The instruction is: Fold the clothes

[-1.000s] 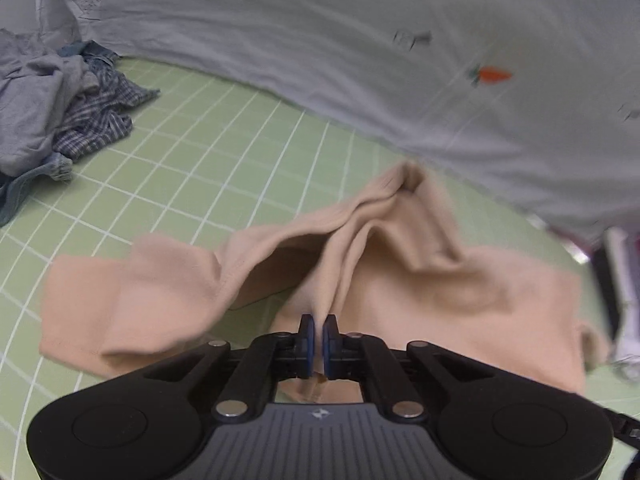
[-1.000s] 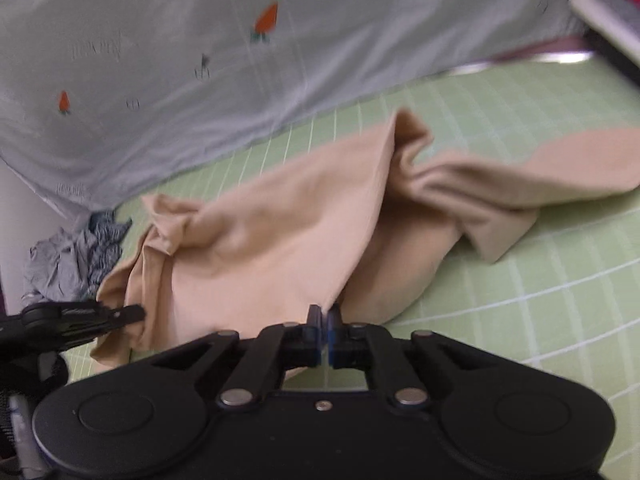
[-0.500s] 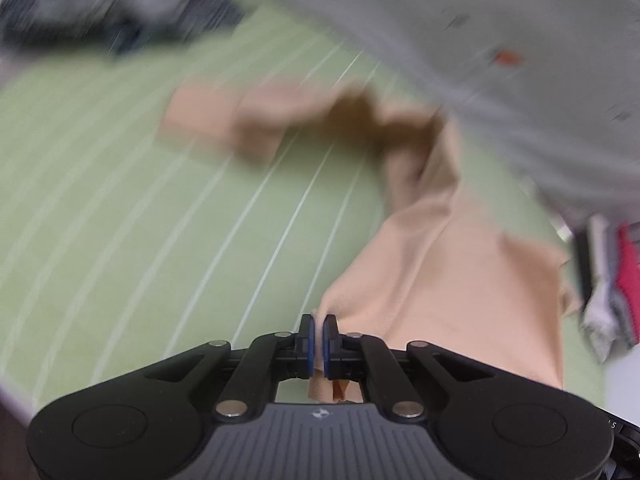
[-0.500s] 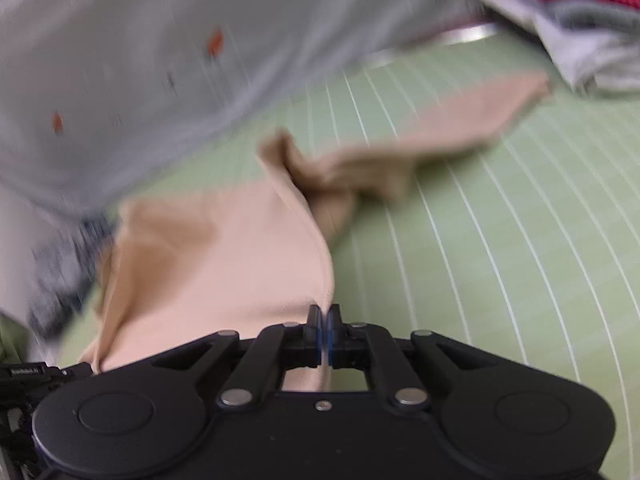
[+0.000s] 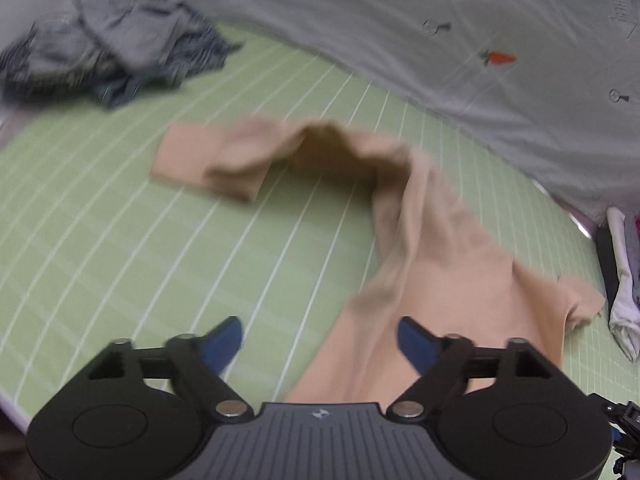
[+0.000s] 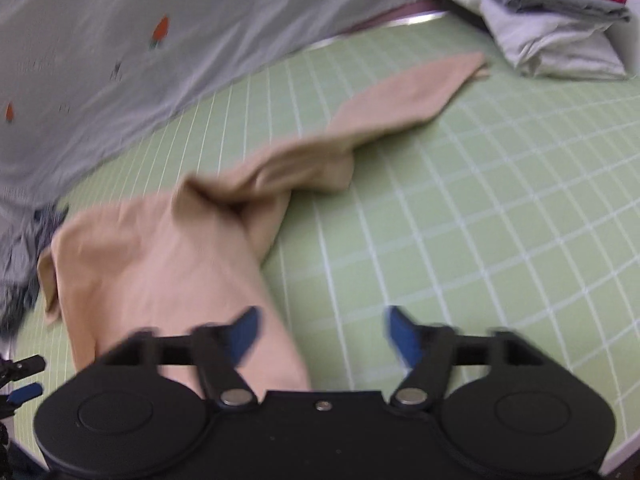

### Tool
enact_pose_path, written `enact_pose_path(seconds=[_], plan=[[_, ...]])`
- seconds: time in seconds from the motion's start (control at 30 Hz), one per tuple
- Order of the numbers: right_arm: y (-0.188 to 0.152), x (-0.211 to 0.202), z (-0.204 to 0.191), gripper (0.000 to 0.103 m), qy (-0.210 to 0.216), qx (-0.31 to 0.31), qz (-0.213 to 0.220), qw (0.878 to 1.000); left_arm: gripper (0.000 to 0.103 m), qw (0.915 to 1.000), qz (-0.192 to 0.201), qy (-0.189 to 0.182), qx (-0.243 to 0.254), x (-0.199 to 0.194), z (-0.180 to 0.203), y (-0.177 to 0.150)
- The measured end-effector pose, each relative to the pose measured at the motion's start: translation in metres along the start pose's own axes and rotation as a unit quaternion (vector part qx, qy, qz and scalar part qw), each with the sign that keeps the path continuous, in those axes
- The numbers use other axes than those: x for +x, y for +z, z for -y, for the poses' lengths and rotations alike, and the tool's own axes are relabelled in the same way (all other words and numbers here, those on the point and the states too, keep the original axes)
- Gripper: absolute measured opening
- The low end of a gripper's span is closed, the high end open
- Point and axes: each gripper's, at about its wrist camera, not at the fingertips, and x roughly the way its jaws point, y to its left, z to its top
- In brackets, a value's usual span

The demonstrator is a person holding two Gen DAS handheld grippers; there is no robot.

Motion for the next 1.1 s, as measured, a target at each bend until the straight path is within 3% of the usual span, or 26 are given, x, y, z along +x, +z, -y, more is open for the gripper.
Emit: enact_pose_path(seconds=[0.1,0.33,0.53,0.7,0.9,0.97,1.07,1.1], plan=[[0.013,0.008,-0.002,0.103,-0.011,-0.020,0.023,0.999,0.092,0.9998,0.006,0.005,0.018,0.010,0.012,0.020],[0.056,0.045,0.006,0.103,-0.050,-0.044,0.057,0.996,0.092,0.9974,0.043,-0.019,0.055,0.041,0.050,0.077],[0.115,0.085,0.043,0.103,-0.077,0.029,0.072,0.994,0.095,0.9950,0.065,-0.020,0.073,0.082,0.084,0.133],[0.158,0.126,0.076,0.103,-0.108,0.069,0.062,0.990,0.095,0.9976,0.017,0.001,0.067,0.136,0.093,0.150],[0.187,0.152,0.101,0.102,-0.143,0.086,0.061,0.984,0.095,0.9985,-0.013,0.013,0.051,0.151,0.083,0.132],[0.190,0.155,0.106,0.097,-0.143,0.090,0.059,0.984,0.095,0.9985,-0.018,0.016,0.049,0.150,0.080,0.125],[0.191,0.155,0.107,0.075,-0.133,0.083,0.059,0.986,0.095,0.9988,-0.022,0.018,0.040,0.147,0.076,0.118],[0.191,0.154,0.106,0.057,-0.131,0.076,0.061,0.987,0.095,0.9990,-0.022,0.018,0.036,0.145,0.076,0.116]])
